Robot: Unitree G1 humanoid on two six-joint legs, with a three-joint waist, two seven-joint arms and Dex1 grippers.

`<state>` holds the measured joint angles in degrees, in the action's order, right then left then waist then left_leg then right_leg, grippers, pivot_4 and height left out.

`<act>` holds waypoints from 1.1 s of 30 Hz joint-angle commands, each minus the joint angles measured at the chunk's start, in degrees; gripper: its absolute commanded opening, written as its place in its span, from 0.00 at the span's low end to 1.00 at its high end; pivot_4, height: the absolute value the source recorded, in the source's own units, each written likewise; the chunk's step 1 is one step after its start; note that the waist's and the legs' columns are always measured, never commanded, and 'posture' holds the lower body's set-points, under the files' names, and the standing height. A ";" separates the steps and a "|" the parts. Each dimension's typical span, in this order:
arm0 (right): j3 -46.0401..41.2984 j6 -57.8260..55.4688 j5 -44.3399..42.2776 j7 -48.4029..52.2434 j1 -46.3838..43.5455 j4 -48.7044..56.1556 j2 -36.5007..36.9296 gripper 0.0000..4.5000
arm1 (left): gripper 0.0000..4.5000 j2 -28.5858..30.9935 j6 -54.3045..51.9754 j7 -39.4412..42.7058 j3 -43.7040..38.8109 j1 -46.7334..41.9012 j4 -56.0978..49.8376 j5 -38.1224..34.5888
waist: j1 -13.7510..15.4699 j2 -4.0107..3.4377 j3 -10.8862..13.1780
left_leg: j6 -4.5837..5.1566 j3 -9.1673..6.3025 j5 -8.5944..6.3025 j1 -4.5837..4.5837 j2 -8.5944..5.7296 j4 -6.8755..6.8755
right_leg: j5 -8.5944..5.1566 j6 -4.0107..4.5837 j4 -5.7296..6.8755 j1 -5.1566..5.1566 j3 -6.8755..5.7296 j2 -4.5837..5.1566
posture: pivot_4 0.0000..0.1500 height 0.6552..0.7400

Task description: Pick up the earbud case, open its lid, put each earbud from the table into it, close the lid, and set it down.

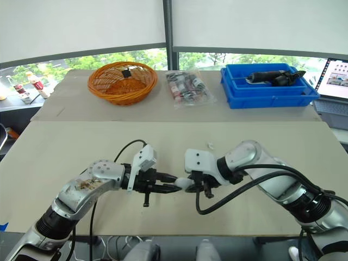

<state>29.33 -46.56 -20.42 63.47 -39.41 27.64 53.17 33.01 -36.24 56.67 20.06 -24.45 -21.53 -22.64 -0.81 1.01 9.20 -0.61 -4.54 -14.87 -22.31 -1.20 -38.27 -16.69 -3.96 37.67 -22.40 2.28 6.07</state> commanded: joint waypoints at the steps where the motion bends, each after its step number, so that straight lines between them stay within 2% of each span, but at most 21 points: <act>1: -3.29 -0.61 -0.39 -0.29 -0.26 2.46 -0.83 0.17 | 0.12 -0.26 0.43 -0.17 -0.25 0.03 -0.44 0.11 | 0.00 0.00 0.00 | 0.00 0.00 0.00 0.00 0.00 0.00 | 0.00 0.00 0.00 0.00 0.00 0.00 | 1.00 1.00; 2: -3.39 -0.67 -0.33 -0.21 -0.26 2.43 -0.81 0.17 | 0.12 -0.27 0.47 -0.15 -0.30 0.10 -0.38 0.21 | 0.00 0.00 0.00 | 0.00 0.00 0.00 0.00 0.00 0.00 | 0.00 0.00 0.01 0.00 0.00 0.00 | 1.00 1.00; 4: -3.32 0.16 0.42 0.37 -0.21 2.18 -0.17 0.40 | 0.12 -0.25 0.36 -0.13 -0.42 0.27 -0.32 0.22 | 0.00 0.00 0.00 | 0.00 0.00 0.00 0.00 0.00 -0.01 | 0.00 0.00 0.01 0.00 0.00 0.00 | 1.00 1.00; 12: -7.24 2.82 1.35 2.91 2.03 2.19 4.83 1.00 | 0.12 -0.28 -2.38 0.67 -2.88 1.78 0.52 -3.03 | 0.07 0.00 0.00 | 0.00 0.00 0.00 -0.01 -0.01 -0.03 | 0.00 0.00 0.02 0.00 0.00 0.01 | 1.00 1.00; 17: -11.54 3.51 -0.14 4.06 4.37 3.91 7.12 1.00 | 0.12 -1.28 -5.94 1.80 -6.31 2.58 2.30 -8.96 | 0.06 0.00 0.00 | 0.01 0.00 0.00 0.00 0.00 -0.03 | 0.00 0.00 0.03 0.00 -0.01 0.00 | 1.00 1.00; 22: -13.65 2.73 -0.84 1.55 7.43 6.10 5.25 1.00 | 0.12 -1.63 -5.69 3.72 -7.02 2.87 2.35 -11.48 | 0.06 0.00 0.00 | 0.01 -0.01 -0.01 0.00 0.01 -0.03 | 0.00 0.00 0.04 0.01 0.00 0.01 | 1.00 1.00; 33: -12.95 1.59 0.65 -2.84 6.85 3.71 -1.10 1.00 | 0.12 -0.72 -1.38 5.74 -4.51 2.54 1.48 -8.38 | 0.05 0.00 0.00 | 0.01 0.00 -0.01 0.01 -0.01 -0.05 | 0.00 0.00 0.04 0.02 0.02 0.01 | 1.00 1.00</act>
<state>17.63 -44.37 -19.34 61.11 -31.05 30.75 52.28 32.30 -39.73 61.24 14.67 -21.67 -18.06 -31.40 -0.75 1.02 9.20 -0.60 -4.54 -14.87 -22.30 -1.20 -38.32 -16.69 -3.96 37.71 -22.38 2.30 6.08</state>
